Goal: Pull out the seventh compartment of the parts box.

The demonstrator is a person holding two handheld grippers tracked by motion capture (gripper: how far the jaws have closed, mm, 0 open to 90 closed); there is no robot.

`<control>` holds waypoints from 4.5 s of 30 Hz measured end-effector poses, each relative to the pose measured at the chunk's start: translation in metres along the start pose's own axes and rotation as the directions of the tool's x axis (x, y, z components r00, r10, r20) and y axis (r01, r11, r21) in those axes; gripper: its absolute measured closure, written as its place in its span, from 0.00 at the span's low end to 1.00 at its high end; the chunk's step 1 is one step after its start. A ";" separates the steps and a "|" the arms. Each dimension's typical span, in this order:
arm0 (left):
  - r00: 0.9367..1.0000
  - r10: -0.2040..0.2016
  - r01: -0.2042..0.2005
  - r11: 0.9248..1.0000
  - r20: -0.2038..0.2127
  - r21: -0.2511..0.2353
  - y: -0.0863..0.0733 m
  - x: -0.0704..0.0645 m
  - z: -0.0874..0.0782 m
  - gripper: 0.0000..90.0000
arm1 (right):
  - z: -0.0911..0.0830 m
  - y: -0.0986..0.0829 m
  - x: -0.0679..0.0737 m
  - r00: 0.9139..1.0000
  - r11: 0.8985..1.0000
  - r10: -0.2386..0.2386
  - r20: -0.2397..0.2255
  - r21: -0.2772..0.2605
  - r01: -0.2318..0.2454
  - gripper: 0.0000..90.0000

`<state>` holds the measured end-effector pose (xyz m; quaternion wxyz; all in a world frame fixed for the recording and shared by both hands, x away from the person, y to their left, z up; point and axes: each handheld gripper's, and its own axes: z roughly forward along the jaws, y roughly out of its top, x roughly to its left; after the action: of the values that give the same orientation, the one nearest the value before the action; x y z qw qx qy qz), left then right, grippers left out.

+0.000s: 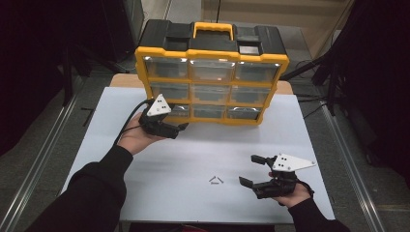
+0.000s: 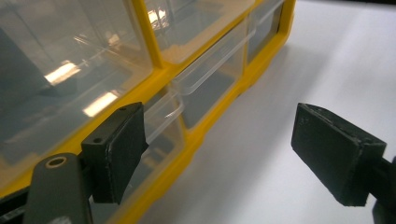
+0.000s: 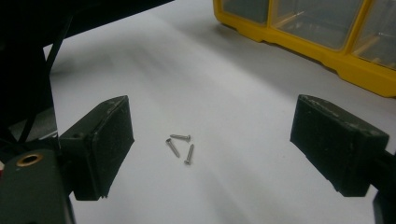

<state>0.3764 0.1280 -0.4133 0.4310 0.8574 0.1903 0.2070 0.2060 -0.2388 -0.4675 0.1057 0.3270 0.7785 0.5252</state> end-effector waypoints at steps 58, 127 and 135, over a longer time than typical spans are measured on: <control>0.771 0.636 -0.593 0.703 0.025 0.392 0.021 0.012 0.007 0.28 | 0.003 -0.003 -0.001 1.000 0.998 -0.018 0.025 0.054 0.017 0.16; 0.639 0.755 -0.649 0.632 -0.149 0.423 -0.006 0.002 0.030 0.81 | 0.003 -0.002 0.001 0.999 0.997 -0.039 0.033 0.061 0.037 0.17; 0.630 0.762 -0.655 0.626 -0.153 0.423 -0.006 0.002 0.030 0.81 | 0.003 -0.002 0.001 0.999 0.997 -0.039 0.032 0.062 0.037 0.17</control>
<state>0.3927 0.1123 -0.4347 0.1268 0.8751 -0.0696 0.4618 0.2056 -0.2364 -0.4701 0.1184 0.3240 0.7984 0.4935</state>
